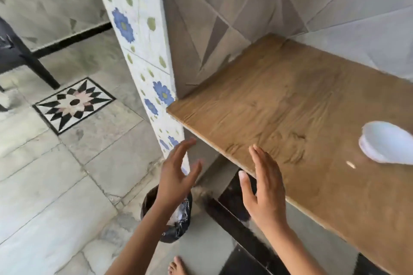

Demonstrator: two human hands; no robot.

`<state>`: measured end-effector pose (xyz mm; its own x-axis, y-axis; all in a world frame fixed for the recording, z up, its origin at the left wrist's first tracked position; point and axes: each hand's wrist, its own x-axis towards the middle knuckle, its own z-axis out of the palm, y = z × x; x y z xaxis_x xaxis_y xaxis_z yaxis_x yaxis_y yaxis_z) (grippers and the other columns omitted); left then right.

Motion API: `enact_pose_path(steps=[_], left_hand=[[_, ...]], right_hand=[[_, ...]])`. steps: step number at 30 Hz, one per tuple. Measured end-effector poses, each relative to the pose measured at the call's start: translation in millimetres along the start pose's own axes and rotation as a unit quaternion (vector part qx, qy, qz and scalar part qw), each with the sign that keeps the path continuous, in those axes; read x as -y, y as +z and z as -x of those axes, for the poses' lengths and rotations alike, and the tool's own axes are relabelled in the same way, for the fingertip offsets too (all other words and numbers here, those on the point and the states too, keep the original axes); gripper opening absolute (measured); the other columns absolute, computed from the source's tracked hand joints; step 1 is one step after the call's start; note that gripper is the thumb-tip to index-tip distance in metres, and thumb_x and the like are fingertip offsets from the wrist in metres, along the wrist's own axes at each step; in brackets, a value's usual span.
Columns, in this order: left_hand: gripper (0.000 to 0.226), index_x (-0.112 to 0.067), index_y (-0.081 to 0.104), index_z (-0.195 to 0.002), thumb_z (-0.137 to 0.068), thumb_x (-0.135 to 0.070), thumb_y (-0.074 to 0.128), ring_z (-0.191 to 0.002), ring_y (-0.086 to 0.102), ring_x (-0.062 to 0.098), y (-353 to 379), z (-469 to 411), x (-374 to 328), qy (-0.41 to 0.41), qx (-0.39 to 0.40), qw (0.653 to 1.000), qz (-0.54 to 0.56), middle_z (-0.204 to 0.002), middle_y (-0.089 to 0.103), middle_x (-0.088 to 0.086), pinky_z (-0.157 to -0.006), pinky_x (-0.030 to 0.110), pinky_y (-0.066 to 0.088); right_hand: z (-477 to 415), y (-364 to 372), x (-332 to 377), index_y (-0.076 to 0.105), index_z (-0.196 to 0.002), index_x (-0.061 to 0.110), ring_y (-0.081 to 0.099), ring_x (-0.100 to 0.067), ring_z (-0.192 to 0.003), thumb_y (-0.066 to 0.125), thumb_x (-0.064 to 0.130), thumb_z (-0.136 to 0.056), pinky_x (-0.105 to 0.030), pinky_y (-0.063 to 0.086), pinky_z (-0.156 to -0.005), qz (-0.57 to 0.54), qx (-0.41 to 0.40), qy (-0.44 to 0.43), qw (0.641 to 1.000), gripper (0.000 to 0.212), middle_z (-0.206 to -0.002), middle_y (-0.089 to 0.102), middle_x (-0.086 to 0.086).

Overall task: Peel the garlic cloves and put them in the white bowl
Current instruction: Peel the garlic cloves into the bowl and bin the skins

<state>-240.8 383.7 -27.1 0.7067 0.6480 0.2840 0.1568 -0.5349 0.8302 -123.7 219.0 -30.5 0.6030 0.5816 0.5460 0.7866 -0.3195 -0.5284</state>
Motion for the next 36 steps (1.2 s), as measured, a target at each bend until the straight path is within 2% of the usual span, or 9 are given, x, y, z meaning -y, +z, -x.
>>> enact_pose_path(steps=[6,10,15,21,24,30,32,33,36], left_hand=[[0.044,-0.018,0.059,-0.119,-0.08,-0.04,0.053,-0.113,0.054,0.005,121,-19,-97,0.106,0.088,0.99,-0.012,-0.121,0.058,-0.01,-0.093,0.021,0.041],[0.037,-0.019,0.061,-0.119,-0.082,-0.022,0.062,-0.113,0.057,0.017,203,-25,-142,0.116,0.167,0.974,-0.1,-0.125,0.06,-0.003,-0.094,0.029,0.044],[0.039,-0.019,0.06,-0.124,-0.085,-0.016,0.058,-0.107,0.061,0.023,259,-30,-164,0.066,0.255,0.945,-0.197,-0.123,0.06,0.004,-0.089,0.033,0.048],[0.021,-0.017,0.066,-0.108,-0.092,-0.019,0.053,-0.096,0.06,0.024,282,-42,-174,0.135,0.287,0.908,-0.274,-0.106,0.061,0.004,-0.072,0.033,0.047],[0.015,-0.012,0.065,-0.1,-0.092,-0.018,0.054,-0.092,0.061,0.027,286,-49,-172,0.14,0.295,0.901,-0.287,-0.102,0.064,0.006,-0.07,0.034,0.047],[0.006,-0.011,0.07,-0.083,-0.085,-0.016,0.068,-0.066,0.057,0.015,284,-83,-207,0.172,0.184,0.965,-0.069,-0.076,0.065,-0.002,-0.061,0.024,0.043],[0.008,-0.011,0.071,-0.086,-0.086,-0.016,0.066,-0.071,0.059,0.016,297,-100,-227,0.189,0.248,0.946,-0.088,-0.08,0.065,-0.003,-0.06,0.016,0.041],[0.011,-0.011,0.071,-0.091,-0.088,-0.018,0.063,-0.076,0.06,0.019,308,-106,-233,0.205,0.289,0.924,-0.142,-0.085,0.066,0.0,-0.062,0.02,0.044],[0.021,-0.018,0.069,-0.104,-0.092,-0.022,0.052,-0.082,0.056,0.023,338,-115,-239,0.254,0.361,0.824,-0.354,-0.092,0.06,0.004,-0.067,0.03,0.043]], right_hand=[[39,-121,-95,0.05,-0.132,0.0,0.05,-0.025,-0.122,0.047,0.028,-0.092,-0.037,0.04,-0.101,0.091,-0.081,0.083,0.989,0.048,-0.134,0.054,-0.013],[71,-177,-151,0.053,-0.129,0.001,0.055,-0.03,-0.114,0.045,0.032,-0.09,-0.04,0.044,-0.096,0.157,-0.103,0.139,0.972,0.05,-0.127,0.058,-0.017],[92,-208,-189,0.056,-0.125,-0.001,0.059,-0.038,-0.11,0.038,0.038,-0.089,-0.049,0.05,-0.088,0.236,-0.077,0.186,0.951,0.056,-0.123,0.06,-0.021],[107,-208,-204,0.06,-0.123,0.002,0.056,-0.038,-0.117,0.022,0.051,-0.094,-0.053,0.043,-0.095,0.293,0.006,0.252,0.922,0.068,-0.128,0.058,-0.021],[106,-209,-203,0.064,-0.118,0.005,0.055,-0.038,-0.118,0.03,0.046,-0.091,-0.052,0.04,-0.097,0.284,0.007,0.263,0.922,0.06,-0.128,0.058,-0.02],[105,-211,-198,0.059,-0.125,0.009,0.052,-0.033,-0.124,0.009,0.055,-0.097,-0.05,0.036,-0.102,0.273,0.03,0.281,0.92,0.073,-0.134,0.055,-0.015],[104,-211,-196,0.057,-0.127,0.011,0.05,-0.03,-0.126,0.01,0.055,-0.098,-0.047,0.033,-0.105,0.273,0.035,0.285,0.918,0.071,-0.136,0.053,-0.013],[104,-212,-194,0.057,-0.128,0.012,0.049,-0.029,-0.127,0.011,0.054,-0.098,-0.045,0.031,-0.105,0.274,0.037,0.287,0.917,0.069,-0.136,0.053,-0.012],[103,-216,-190,0.056,-0.128,0.014,0.05,-0.027,-0.127,0.011,0.054,-0.098,-0.043,0.031,-0.105,0.273,0.052,0.295,0.914,0.068,-0.136,0.053,-0.01]])
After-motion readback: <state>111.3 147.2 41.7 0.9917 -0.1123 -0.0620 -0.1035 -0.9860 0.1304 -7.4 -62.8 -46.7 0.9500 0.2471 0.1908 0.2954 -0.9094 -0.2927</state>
